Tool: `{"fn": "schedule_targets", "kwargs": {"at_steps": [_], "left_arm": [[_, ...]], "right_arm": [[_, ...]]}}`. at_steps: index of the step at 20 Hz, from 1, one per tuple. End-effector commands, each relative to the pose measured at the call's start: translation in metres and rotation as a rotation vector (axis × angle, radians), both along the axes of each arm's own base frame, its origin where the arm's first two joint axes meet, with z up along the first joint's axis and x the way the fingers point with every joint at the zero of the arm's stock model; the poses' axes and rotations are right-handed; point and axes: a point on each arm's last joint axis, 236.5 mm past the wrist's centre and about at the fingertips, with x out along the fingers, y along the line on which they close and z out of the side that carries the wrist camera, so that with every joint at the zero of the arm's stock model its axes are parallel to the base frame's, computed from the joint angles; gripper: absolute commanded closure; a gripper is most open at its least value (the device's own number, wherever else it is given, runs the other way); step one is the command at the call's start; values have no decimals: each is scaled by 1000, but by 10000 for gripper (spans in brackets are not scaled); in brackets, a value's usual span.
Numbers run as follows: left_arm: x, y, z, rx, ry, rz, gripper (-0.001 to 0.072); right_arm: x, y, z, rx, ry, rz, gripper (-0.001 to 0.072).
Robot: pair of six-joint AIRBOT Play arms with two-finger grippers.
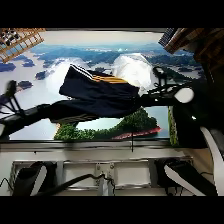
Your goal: Fold the clothes and pants, and hang the long-sleeved shirts on hangers.
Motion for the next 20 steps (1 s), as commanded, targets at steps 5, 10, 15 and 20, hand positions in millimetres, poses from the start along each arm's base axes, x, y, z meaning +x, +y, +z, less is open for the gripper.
{"fn": "schedule_targets", "kwargs": {"at_steps": [5, 10, 15, 20], "left_arm": [[-4, 59, 17, 332, -53, 43, 701], [41, 51, -28, 244, 33, 6, 700], [96, 50, -110, 226, 126, 15, 700], [84, 55, -151, 105, 358, 56, 358]], "right_arm": [[-32, -41, 47, -87, -75, -168, 678], [11, -37, -10, -94, 37, -202, 677], [67, -39, -93, -143, 120, -226, 662], [91, -37, -77, -133, 198, -196, 389]]}}
